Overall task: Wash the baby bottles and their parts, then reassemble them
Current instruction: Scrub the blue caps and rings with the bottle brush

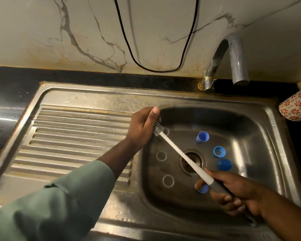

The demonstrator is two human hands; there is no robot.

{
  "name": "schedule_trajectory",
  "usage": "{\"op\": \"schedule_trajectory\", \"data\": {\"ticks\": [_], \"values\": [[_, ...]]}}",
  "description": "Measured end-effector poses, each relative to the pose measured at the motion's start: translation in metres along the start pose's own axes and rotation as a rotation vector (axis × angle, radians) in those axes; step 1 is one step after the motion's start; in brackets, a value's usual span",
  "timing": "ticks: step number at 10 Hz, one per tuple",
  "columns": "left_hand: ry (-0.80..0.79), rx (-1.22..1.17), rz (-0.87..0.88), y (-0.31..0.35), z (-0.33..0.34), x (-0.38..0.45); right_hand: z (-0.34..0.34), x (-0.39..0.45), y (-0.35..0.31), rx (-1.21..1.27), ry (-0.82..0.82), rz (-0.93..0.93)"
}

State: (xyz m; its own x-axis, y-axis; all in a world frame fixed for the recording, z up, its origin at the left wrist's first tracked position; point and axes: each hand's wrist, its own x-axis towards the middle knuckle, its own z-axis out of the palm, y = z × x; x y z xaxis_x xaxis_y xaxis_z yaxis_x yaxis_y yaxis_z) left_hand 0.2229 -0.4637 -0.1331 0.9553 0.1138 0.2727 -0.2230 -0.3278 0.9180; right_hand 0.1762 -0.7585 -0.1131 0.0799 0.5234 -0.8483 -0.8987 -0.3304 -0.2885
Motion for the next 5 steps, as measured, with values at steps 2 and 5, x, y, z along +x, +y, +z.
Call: {"op": "schedule_trajectory", "data": {"ticks": [2,5], "values": [[-0.545,0.478,-0.791,0.004,-0.004,0.015,0.0,-0.015,-0.018,-1.361,0.883,-0.63],[-0.149,0.1,-0.449,0.015,-0.001,-0.002,-0.001,-0.011,-0.002,-0.179,0.226,-0.034]]}}
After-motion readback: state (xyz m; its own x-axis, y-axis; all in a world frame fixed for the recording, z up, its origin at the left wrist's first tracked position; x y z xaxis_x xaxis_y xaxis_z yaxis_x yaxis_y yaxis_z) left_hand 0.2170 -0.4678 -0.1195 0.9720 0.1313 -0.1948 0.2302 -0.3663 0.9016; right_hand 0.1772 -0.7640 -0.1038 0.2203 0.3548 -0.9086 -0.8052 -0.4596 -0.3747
